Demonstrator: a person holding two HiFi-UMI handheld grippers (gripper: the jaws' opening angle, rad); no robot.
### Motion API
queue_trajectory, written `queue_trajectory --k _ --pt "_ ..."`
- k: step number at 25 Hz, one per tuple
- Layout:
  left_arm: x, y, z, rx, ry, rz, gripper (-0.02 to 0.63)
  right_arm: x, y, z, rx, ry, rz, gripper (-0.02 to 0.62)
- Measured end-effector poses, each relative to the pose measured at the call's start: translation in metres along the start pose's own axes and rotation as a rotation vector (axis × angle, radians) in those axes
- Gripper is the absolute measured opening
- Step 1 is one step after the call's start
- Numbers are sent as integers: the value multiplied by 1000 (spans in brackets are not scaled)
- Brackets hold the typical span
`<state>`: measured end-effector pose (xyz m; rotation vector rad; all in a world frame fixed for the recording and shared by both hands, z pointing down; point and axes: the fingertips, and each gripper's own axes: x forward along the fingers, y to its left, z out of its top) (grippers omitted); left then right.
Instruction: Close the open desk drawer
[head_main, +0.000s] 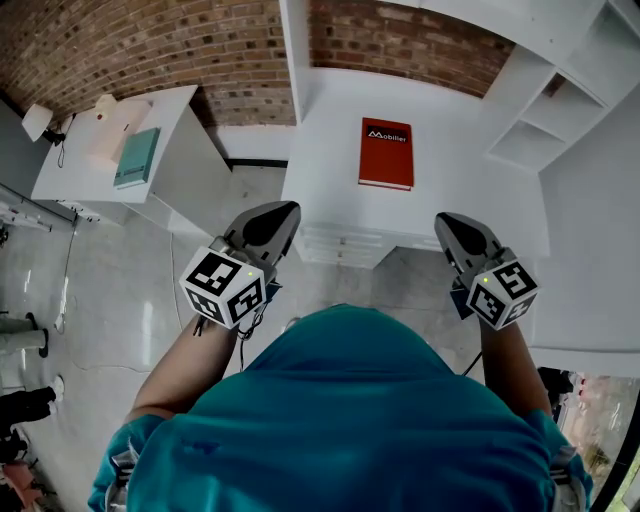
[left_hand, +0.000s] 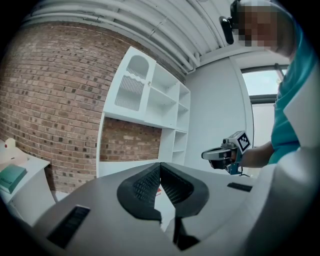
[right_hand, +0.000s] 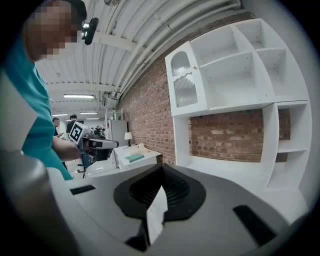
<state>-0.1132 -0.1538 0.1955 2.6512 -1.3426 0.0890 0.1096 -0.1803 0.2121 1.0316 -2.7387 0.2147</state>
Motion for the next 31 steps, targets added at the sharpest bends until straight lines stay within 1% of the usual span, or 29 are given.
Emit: queue_trajectory --k 9,31 --pt "3 0 -1 3 3 1 15 3 0 -7 -21 35 -2 20" --pt "2 -2 -1 9 2 4 15 3 2 -13 -15 42 7 20"
